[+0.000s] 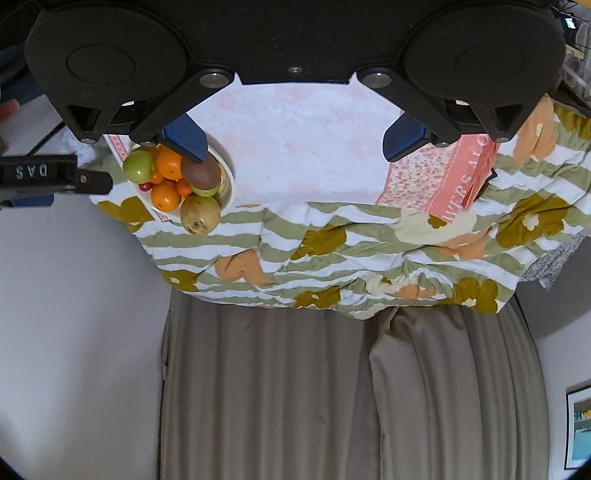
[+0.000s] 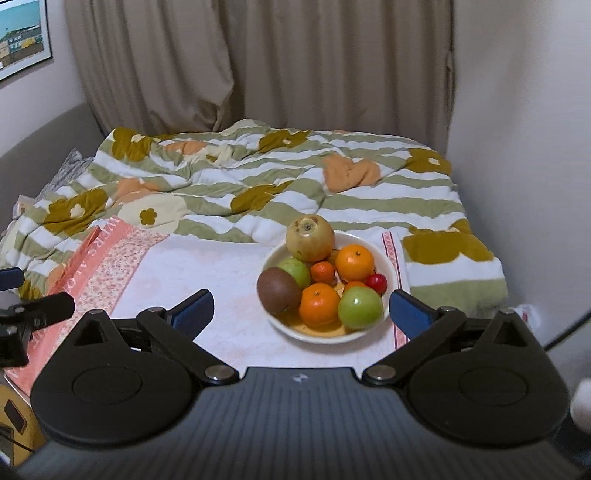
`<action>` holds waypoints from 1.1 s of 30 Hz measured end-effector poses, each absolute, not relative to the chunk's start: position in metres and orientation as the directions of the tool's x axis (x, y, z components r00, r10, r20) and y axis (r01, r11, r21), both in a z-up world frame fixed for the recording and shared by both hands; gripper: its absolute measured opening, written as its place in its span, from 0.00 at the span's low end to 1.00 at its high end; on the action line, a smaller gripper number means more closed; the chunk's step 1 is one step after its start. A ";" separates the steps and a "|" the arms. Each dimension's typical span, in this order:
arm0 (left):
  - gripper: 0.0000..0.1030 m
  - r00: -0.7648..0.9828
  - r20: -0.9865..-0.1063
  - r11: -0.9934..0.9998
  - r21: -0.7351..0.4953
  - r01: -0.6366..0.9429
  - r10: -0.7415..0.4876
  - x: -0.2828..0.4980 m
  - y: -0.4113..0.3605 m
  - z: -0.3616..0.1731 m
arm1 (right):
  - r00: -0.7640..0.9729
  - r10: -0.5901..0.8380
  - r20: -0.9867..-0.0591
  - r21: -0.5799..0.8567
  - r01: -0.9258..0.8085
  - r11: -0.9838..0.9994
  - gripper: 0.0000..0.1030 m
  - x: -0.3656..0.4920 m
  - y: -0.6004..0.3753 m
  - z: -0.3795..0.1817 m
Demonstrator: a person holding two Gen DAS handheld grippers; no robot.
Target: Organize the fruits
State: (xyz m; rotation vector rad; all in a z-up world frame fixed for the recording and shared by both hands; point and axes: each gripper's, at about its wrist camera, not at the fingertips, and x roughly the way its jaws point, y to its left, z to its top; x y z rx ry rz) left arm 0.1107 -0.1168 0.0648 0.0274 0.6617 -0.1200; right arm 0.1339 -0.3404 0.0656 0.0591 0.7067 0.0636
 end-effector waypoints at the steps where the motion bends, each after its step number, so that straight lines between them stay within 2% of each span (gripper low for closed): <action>1: 1.00 0.784 -0.612 0.993 -0.017 0.117 -0.103 0.108 -0.111 0.067 | 0.760 0.070 -0.646 0.074 -0.029 0.997 1.00 0.129 -0.335 0.068; 8: 1.00 0.798 -0.598 0.990 0.055 0.129 -0.071 0.088 -0.089 0.068 | 0.751 0.027 -0.660 0.054 0.011 0.999 1.00 0.094 -0.301 0.072; 17: 1.00 0.788 -0.607 0.989 0.031 0.147 -0.098 0.073 -0.070 0.058 | 0.724 0.006 -0.690 0.033 0.023 0.999 1.00 0.072 -0.272 0.056; 33: 1.00 0.807 -0.582 0.990 0.029 0.141 -0.098 0.063 -0.063 0.057 | 0.723 -0.010 -0.691 0.028 0.041 0.999 1.00 0.065 -0.269 0.056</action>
